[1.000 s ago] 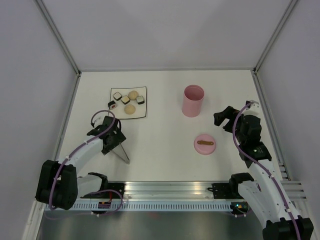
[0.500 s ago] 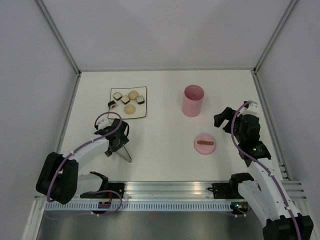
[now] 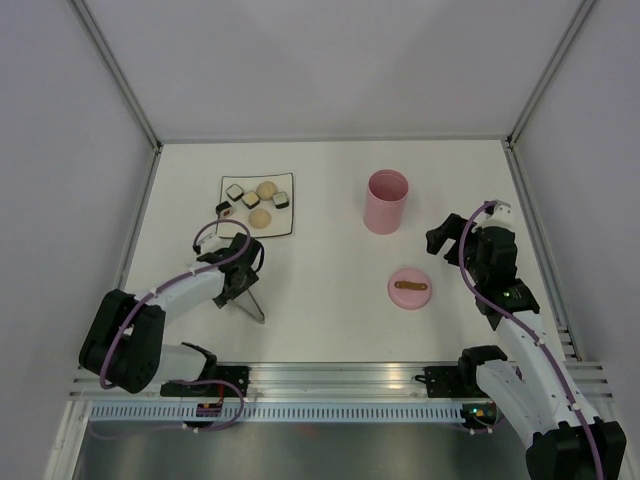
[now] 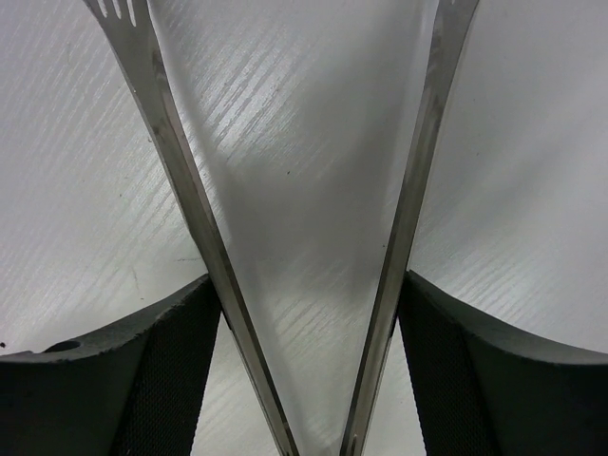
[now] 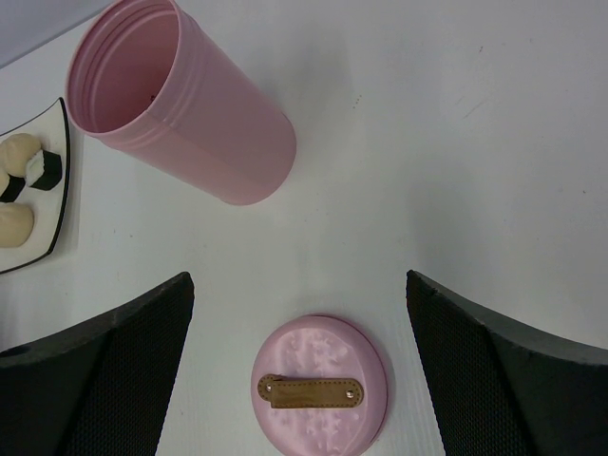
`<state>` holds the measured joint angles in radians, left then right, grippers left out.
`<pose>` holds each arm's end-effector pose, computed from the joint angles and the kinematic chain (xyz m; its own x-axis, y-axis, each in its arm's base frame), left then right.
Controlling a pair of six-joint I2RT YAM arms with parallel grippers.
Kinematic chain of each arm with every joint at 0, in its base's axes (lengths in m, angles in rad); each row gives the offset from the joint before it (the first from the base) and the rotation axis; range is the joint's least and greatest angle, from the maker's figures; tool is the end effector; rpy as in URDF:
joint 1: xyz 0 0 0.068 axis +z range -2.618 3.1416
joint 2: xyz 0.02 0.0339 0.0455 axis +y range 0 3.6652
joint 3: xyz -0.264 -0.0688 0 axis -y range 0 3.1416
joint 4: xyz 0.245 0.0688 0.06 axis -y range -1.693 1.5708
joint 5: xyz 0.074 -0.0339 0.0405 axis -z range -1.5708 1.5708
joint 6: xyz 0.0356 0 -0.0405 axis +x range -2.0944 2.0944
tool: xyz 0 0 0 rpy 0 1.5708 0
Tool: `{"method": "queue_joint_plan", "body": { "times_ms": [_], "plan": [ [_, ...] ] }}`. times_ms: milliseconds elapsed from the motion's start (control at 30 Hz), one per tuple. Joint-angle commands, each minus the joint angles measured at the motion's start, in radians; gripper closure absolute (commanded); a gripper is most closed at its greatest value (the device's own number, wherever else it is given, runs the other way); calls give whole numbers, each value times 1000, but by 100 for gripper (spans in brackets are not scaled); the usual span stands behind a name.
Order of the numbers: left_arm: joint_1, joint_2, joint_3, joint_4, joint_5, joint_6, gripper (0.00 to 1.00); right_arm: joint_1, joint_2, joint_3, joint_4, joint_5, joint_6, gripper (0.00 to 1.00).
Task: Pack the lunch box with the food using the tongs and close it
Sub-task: Pick up the clamp at the center of the board.
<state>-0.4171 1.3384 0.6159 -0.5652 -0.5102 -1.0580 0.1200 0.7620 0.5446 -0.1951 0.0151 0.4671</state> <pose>0.2009 -0.0700 0.1525 -0.6301 -0.5525 -0.5456 -0.6527 0.7575 -0.0133 0.1803 0.0212 0.2576 -0.4031 0.4049 -0.8207 0.0846 0.9094 0.4071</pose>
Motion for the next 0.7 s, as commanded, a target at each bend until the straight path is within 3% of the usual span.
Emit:
{"method": "queue_joint_plan", "body": {
  "times_ms": [0,167,267,667],
  "plan": [
    [-6,4,-34,-4,27,-57,24,-3,-9,28,28,-7,4,2],
    [-6,-11,-45,7,22,-63,40,-3,-7,31,25,-7,8,2],
    [-9,-18,-51,10,22,-63,45,-3,-10,34,23,-9,7,2],
    [-9,-275,37,-51,38,67,56,-3,-33,32,9,-6,18,2]
  ]
}}
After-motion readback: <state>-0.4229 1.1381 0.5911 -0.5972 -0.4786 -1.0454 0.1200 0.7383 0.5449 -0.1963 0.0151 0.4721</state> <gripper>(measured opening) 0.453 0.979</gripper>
